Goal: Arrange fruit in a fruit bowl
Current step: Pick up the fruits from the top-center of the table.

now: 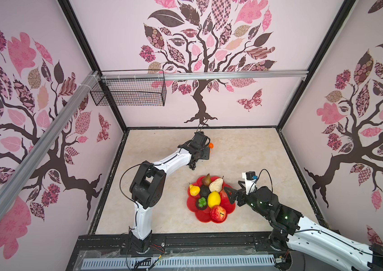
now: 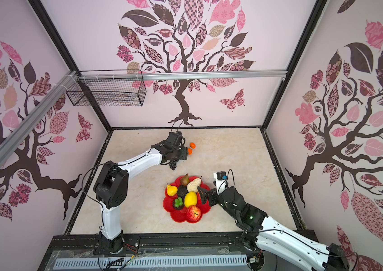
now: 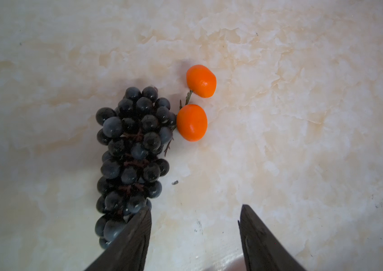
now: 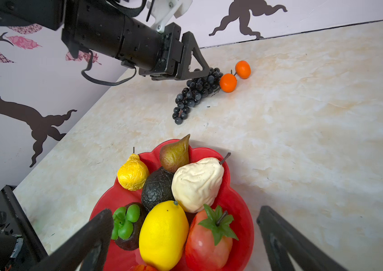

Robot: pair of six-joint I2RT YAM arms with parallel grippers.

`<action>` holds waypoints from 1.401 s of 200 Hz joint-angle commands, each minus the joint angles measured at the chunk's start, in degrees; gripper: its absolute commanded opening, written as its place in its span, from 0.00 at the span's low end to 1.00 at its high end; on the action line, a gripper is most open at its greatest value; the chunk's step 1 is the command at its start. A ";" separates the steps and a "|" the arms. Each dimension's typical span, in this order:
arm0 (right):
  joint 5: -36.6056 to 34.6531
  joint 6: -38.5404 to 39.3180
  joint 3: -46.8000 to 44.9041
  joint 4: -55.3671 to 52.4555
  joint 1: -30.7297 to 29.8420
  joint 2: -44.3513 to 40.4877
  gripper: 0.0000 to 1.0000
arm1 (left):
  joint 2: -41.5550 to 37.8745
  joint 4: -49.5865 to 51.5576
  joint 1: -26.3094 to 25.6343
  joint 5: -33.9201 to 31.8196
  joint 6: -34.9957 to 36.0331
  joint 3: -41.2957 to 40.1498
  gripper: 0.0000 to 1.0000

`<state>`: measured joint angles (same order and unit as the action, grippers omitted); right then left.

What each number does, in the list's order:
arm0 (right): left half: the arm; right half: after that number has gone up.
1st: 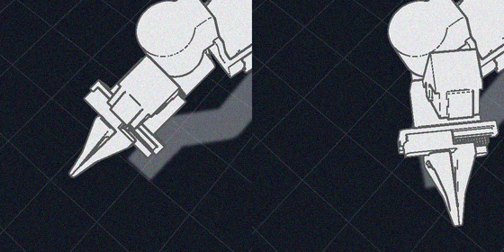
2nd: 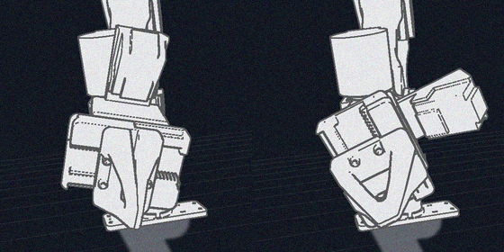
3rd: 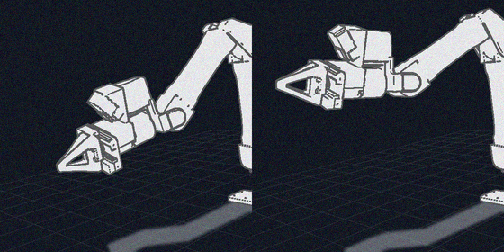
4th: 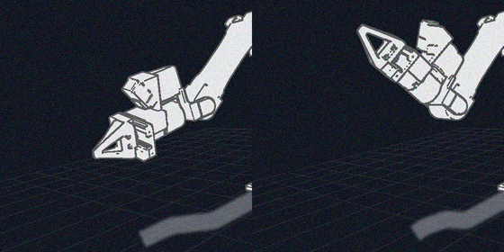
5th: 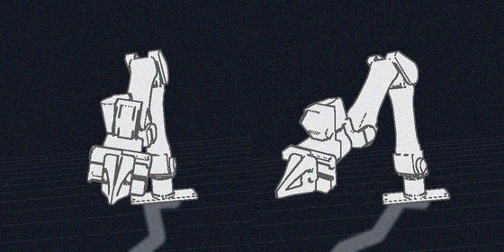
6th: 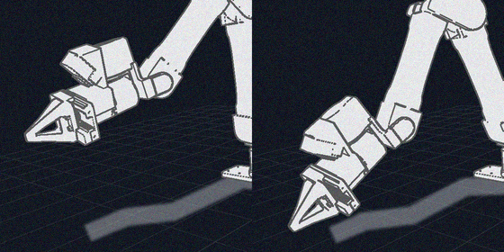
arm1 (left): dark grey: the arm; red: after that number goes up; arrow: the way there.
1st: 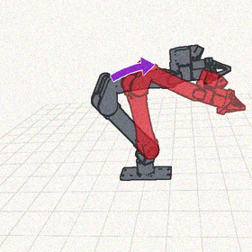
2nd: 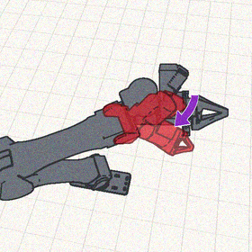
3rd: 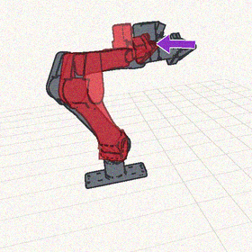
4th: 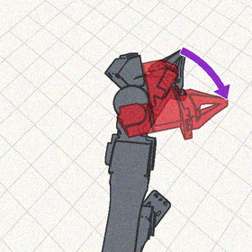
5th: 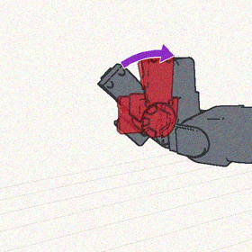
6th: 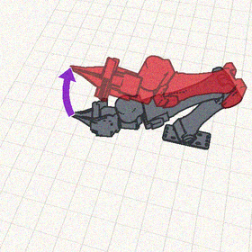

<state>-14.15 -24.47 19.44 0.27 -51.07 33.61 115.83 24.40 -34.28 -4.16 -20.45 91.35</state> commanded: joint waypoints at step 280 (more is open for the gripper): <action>-0.27 -2.34 -1.28 -1.68 0.00 -1.70 1.00 | 37.52 21.64 -4.88 -23.05 19.57 49.53 0.62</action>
<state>-14.48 -26.85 18.04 -1.91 -51.07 31.75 151.30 45.34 -39.11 -28.08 -1.08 137.21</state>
